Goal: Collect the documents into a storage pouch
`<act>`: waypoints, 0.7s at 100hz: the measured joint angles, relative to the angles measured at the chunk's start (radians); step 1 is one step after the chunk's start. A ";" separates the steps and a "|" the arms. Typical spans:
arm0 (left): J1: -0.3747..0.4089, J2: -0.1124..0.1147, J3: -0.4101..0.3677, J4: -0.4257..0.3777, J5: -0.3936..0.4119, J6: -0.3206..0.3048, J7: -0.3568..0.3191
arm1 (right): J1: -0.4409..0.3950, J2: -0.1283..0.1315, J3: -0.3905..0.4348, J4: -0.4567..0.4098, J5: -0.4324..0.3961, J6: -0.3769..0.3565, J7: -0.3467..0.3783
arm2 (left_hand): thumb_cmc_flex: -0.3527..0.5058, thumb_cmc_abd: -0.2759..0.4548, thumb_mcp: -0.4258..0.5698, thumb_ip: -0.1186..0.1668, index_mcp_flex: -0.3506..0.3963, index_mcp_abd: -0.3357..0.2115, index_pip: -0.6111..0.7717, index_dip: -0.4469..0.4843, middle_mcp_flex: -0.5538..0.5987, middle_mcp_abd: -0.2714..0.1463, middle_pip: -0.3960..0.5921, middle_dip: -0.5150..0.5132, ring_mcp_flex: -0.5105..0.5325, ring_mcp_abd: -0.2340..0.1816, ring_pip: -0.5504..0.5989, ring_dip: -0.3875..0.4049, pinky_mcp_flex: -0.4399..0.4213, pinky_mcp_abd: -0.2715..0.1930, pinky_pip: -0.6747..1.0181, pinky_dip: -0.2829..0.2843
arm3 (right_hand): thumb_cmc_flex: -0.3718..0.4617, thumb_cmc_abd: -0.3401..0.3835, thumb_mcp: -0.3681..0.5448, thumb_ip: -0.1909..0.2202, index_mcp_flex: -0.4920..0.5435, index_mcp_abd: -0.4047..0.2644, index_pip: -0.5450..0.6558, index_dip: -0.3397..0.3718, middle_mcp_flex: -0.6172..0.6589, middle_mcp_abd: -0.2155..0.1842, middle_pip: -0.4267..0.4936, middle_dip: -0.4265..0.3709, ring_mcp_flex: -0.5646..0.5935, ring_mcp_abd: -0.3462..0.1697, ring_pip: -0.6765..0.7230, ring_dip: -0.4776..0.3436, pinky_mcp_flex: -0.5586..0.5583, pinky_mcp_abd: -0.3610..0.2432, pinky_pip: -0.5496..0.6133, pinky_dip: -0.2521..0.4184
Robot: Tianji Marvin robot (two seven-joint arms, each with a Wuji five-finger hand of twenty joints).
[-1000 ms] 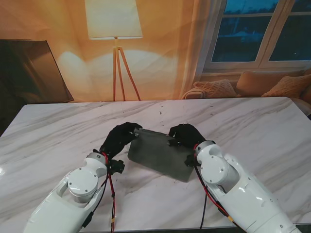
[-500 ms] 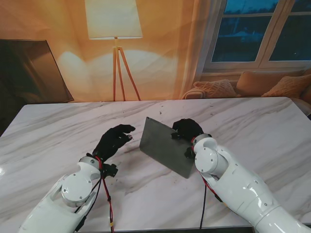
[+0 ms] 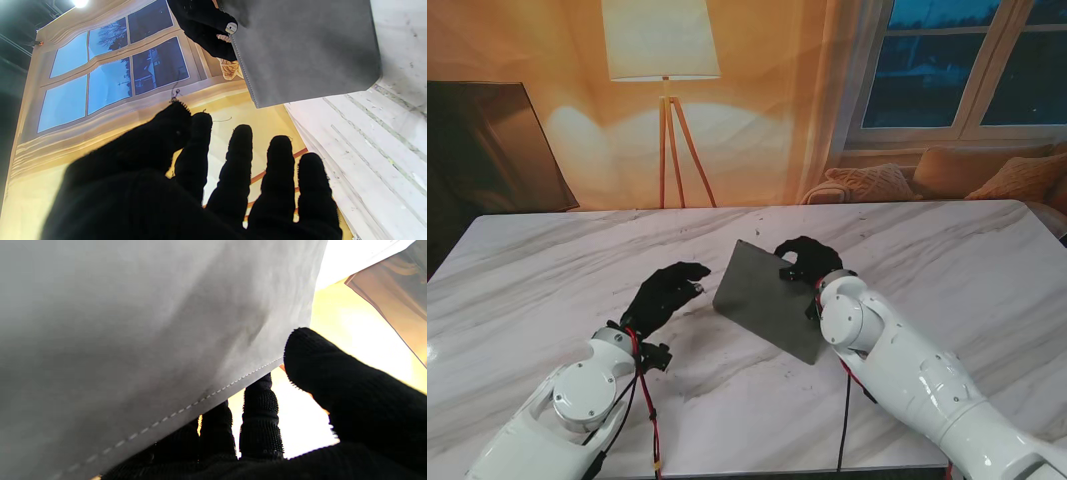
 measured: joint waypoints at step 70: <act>-0.023 -0.004 0.042 0.027 -0.022 0.012 -0.002 | -0.055 0.014 0.071 -0.059 -0.020 0.009 0.005 | 0.000 0.001 0.000 0.000 0.000 0.000 -0.019 0.000 -0.003 0.001 -0.052 -0.037 -0.007 -0.001 -0.076 -0.050 -0.001 0.007 -0.158 -0.025 | -0.059 -0.052 -0.067 0.001 -0.178 -0.016 -0.134 -0.015 -0.058 -0.017 -0.107 -0.085 -0.123 -0.020 -0.117 -0.072 -0.036 -0.033 -0.276 0.010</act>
